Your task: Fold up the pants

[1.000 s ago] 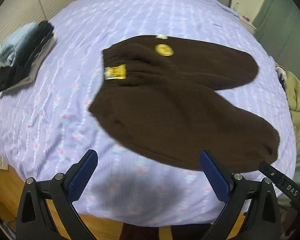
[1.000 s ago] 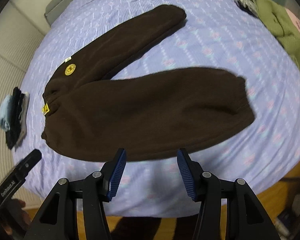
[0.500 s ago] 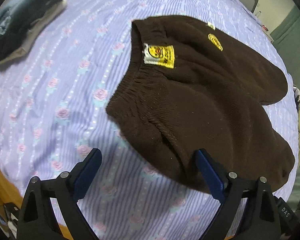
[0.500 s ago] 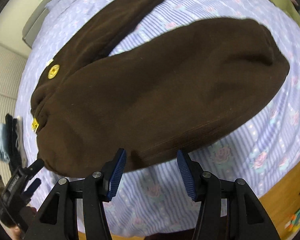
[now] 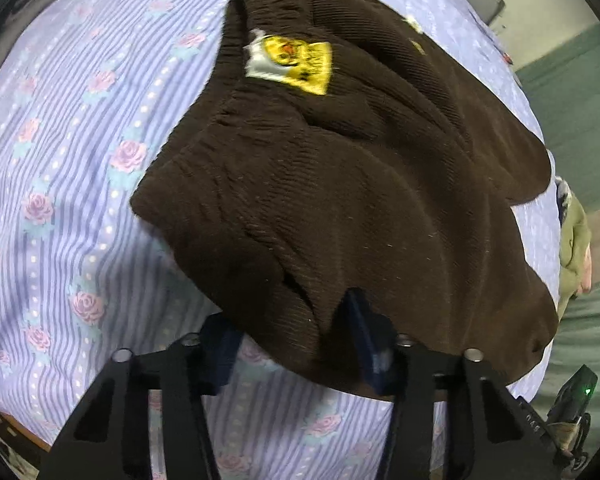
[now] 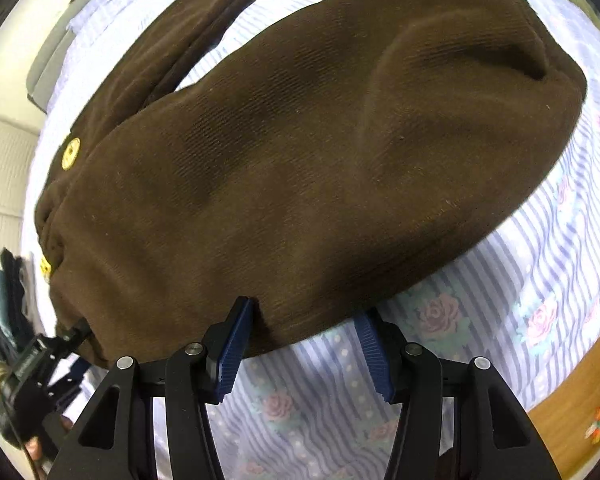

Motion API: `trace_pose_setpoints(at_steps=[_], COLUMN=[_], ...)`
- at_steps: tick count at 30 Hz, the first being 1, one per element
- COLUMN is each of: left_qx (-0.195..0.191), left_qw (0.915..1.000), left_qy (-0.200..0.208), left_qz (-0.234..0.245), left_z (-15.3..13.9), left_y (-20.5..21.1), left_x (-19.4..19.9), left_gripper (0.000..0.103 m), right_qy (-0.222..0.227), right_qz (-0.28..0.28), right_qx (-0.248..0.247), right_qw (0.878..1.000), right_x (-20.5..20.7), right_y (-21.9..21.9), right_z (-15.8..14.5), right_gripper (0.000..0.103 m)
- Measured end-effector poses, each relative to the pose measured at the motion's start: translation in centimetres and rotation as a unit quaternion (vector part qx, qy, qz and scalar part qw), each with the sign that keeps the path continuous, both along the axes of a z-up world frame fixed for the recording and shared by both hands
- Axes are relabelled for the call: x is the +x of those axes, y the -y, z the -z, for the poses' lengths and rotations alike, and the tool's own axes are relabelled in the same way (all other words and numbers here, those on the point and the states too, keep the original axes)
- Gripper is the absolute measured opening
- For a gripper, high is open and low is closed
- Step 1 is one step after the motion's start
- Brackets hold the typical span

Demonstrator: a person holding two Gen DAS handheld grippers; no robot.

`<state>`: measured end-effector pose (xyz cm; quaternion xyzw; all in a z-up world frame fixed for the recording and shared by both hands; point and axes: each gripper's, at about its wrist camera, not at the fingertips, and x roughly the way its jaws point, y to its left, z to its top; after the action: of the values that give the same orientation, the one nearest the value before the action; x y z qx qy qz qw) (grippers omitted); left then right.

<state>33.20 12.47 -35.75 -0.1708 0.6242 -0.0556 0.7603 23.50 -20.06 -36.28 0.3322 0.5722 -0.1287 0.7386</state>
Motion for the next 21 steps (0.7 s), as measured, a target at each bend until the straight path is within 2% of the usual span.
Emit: trace_pose_setpoints(at_steps=[3, 8, 9, 10, 11, 12, 15, 18, 21], left_qx=[0.015, 0.036, 0.040, 0.041, 0.041, 0.042, 0.043, 0.039, 0.043], left_qw=[0.9998, 0.9991, 0.9989, 0.9988, 0.9988, 0.9988, 0.9986, 0.9984, 0.9976], left_qy=[0.008, 0.016, 0.018, 0.018, 0.018, 0.019, 0.029, 0.041, 0.054], left_qz=[0.008, 0.014, 0.017, 0.018, 0.019, 0.019, 0.012, -0.003, -0.009], left_z=[-0.5, -1.6, -1.9, -2.1, -2.4, -2.9, -4.9, -7.7, -10.6], left_y=[0.7, 1.5, 1.5, 1.6, 1.8, 1.8, 1.9, 1.0, 0.9], left_x=[-0.2, -0.5, -0.5, -0.4, -0.2, 0.0, -0.3, -1.0, -1.1], left_gripper=[0.040, 0.030, 0.027, 0.024, 0.023, 0.021, 0.017, 0.017, 0.016], right_qy=[0.007, 0.011, 0.006, 0.001, 0.000, 0.002, 0.031, 0.072, 0.105], right_qz=[0.020, 0.038, 0.034, 0.030, 0.027, 0.024, -0.010, -0.055, -0.079], right_qx=[0.012, 0.011, 0.001, -0.004, -0.007, -0.010, -0.043, -0.084, -0.102], right_qw=[1.000, 0.999, 0.999, 1.000, 1.000, 1.000, 0.999, 0.992, 0.986], right_x=[-0.6, 0.2, 0.5, 0.9, 1.0, 1.1, 1.7, 2.4, 3.5], right_y=[0.4, 1.6, 1.7, 1.8, 2.0, 2.1, 1.6, 0.9, 1.2], right_z=[0.2, 0.6, 0.5, 0.4, -0.1, -0.6, -4.5, -9.9, -14.1], right_gripper=[0.058, 0.056, 0.051, 0.034, 0.024, 0.021, 0.018, 0.017, 0.017])
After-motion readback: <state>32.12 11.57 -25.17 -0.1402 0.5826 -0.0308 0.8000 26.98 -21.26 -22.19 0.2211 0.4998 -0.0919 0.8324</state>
